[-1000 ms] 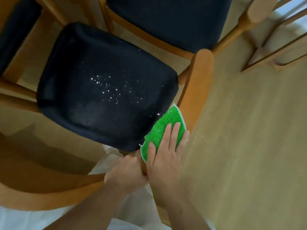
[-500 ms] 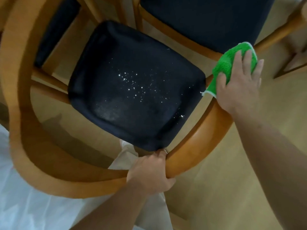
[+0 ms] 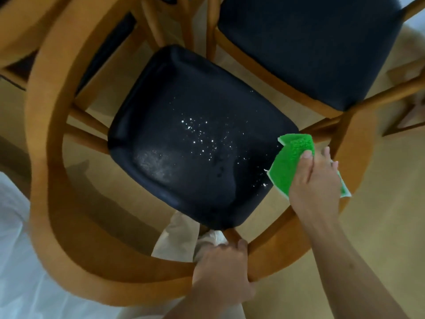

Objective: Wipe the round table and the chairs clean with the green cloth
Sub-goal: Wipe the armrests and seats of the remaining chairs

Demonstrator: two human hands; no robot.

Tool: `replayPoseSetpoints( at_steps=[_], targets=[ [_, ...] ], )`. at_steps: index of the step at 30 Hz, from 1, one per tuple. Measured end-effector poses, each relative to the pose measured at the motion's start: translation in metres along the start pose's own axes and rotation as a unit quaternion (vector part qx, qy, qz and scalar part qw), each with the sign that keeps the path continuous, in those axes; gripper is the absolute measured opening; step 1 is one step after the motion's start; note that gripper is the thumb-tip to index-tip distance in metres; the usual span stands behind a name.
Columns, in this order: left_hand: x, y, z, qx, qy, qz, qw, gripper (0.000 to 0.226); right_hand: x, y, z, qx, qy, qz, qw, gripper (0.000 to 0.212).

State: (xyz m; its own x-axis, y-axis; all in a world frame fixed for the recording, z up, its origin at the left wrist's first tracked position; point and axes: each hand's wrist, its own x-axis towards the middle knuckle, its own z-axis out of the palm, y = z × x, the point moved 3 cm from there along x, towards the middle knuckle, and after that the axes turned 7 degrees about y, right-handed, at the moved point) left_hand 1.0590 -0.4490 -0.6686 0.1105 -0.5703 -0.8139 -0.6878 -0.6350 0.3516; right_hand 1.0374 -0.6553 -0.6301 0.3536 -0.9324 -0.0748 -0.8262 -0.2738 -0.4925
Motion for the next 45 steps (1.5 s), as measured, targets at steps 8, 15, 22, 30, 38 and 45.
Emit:
replayPoseSetpoints(
  at_steps=[8, 15, 22, 30, 38, 45],
  targets=[
    [0.020, -0.015, -0.001, -0.057, -0.026, 0.008, 0.998, 0.036, 0.080, -0.024, 0.044, 0.116, 0.048, 0.104, 0.987, 0.039],
    [0.071, -0.097, -0.081, -0.306, 0.163, -0.125, 0.930, 0.046, 0.095, -0.012, 0.178, -0.040, -0.200, 0.082, 0.976, 0.055],
    [0.151, -0.247, -0.199, -0.107, 0.265, -0.267, 0.920, 0.123, 0.057, -0.019, 0.225, -0.104, -0.135, 0.029, 0.985, 0.062],
    [0.176, -0.247, -0.198, -0.129, 0.066, -0.308, 0.940, 0.146, -0.059, -0.046, 0.258, -0.152, -0.260, -0.259, 0.918, 0.060],
    [0.176, -0.246, -0.205, -0.117, 0.016, -0.320, 0.940, 0.144, 0.088, -0.041, 0.250, -0.193, -0.188, -0.304, 0.914, 0.060],
    [0.176, -0.243, -0.207, -0.119, 0.000, -0.320, 0.940, 0.145, 0.148, -0.078, 0.270, -0.211, -0.107, -0.102, 0.966, 0.062]
  ],
)
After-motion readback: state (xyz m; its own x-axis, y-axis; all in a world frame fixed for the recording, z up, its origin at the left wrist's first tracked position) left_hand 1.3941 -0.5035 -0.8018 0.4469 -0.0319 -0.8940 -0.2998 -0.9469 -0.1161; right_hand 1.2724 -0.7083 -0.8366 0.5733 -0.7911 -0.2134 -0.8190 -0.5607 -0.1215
